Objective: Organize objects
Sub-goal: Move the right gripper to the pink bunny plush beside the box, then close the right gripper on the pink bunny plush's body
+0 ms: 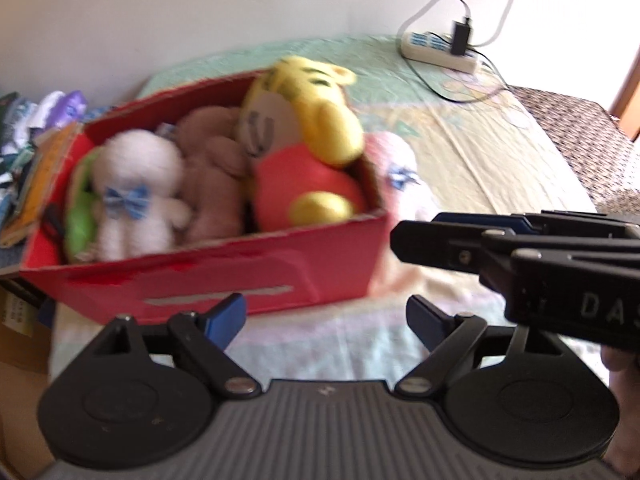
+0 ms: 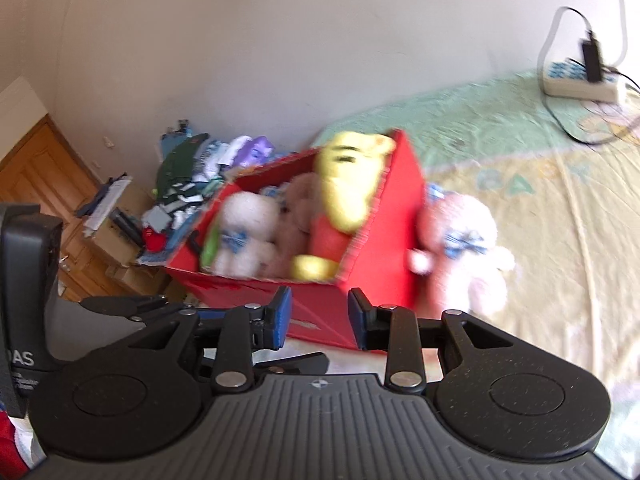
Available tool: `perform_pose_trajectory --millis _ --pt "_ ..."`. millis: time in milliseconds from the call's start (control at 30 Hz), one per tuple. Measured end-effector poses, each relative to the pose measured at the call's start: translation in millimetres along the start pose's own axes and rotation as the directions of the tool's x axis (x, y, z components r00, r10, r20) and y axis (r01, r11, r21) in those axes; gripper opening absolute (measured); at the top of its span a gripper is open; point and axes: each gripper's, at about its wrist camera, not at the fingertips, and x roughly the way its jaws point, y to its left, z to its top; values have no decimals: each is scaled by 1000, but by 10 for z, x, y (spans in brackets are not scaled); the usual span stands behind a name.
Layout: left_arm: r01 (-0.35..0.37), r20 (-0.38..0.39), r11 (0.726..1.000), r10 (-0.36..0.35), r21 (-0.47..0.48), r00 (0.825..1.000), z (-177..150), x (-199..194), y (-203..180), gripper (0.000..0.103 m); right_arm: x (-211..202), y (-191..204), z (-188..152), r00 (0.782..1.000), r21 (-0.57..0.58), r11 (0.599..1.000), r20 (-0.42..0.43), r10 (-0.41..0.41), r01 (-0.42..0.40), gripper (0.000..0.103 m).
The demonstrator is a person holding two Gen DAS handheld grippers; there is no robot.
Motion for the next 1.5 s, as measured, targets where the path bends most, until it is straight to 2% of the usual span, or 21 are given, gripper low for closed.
perform_pose_trajectory --millis 67,233,467,667,833,1033,1267,1500 --pt "39 3 999 -39 11 999 -28 68 -78 88 -1 -142 -52 999 13 999 -10 -46 46 34" --pt "86 -13 995 -86 56 996 -78 269 -288 83 59 -518 -135 989 75 986 -39 -145 148 34" --pt "141 -52 985 -137 98 989 -179 579 -507 83 241 -863 -170 972 83 969 -58 -227 232 35" --pt "166 -73 981 -159 99 985 -209 724 -551 86 472 -1065 -93 974 87 972 -84 -210 217 35" --pt "164 -81 983 -157 86 984 -198 752 -524 86 684 -1014 5 977 18 980 -95 -193 196 35" --pt "159 -92 985 -153 63 984 -180 748 -466 86 846 -1044 25 985 55 991 -128 -113 120 33" --pt "195 -87 976 -187 94 978 -178 724 -498 86 686 -1029 -14 987 71 992 -134 -94 104 28" --pt "244 -94 958 -232 150 968 -257 640 -527 86 305 -1078 -294 980 85 991 -178 -91 107 28"
